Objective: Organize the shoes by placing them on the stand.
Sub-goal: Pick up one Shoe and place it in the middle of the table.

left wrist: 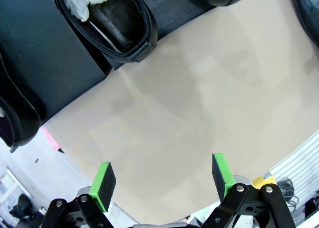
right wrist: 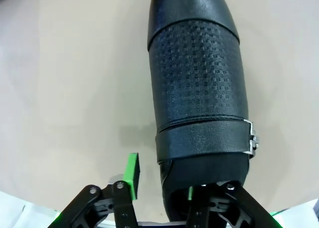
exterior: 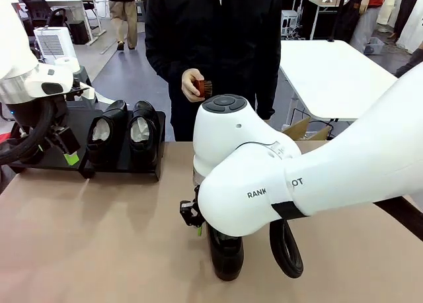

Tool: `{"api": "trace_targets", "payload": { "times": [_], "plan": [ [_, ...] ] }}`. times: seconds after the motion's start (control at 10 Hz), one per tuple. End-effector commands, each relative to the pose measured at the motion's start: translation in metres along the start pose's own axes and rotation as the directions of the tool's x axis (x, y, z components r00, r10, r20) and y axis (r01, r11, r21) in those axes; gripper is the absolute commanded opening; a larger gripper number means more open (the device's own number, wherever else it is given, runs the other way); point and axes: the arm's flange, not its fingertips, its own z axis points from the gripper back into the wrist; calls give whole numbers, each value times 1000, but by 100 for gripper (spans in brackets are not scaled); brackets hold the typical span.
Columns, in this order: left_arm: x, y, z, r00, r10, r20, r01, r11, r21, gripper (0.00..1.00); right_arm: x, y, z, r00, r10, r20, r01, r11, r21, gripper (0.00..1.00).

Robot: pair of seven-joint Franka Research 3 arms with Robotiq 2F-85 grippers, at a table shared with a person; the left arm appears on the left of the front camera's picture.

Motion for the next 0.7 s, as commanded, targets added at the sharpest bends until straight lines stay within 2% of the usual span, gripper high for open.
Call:
{"api": "trace_targets", "payload": {
  "times": [0.0, 0.2, 0.4, 0.5, 0.6],
  "plan": [
    [-3, -1, -1, 1000, 11, 16, -11, 1000, -1, 100, -5, -8, 18, 999, -35, 12, 35, 998, 54, 100],
    [-3, -1, -1, 1000, 11, 16, -11, 1000, -1, 100, -12, -16, 34, 999, -28, -19, 30, 996, 87, 100],
    [-3, -1, -1, 1000, 11, 16, -11, 1000, -1, 100, -24, -19, 46, 996, 51, -80, -40, 991, 127, 100],
    [-3, -1, -1, 1000, 11, 16, -11, 1000, -1, 100, -27, -21, 47, 989, 127, -81, -117, 986, 118, 100],
    [-3, -1, -1, 1000, 11, 16, -11, 1000, -1, 100, -13, -7, 40, 999, -3, -37, 7, 995, 104, 100]
  ]
}}
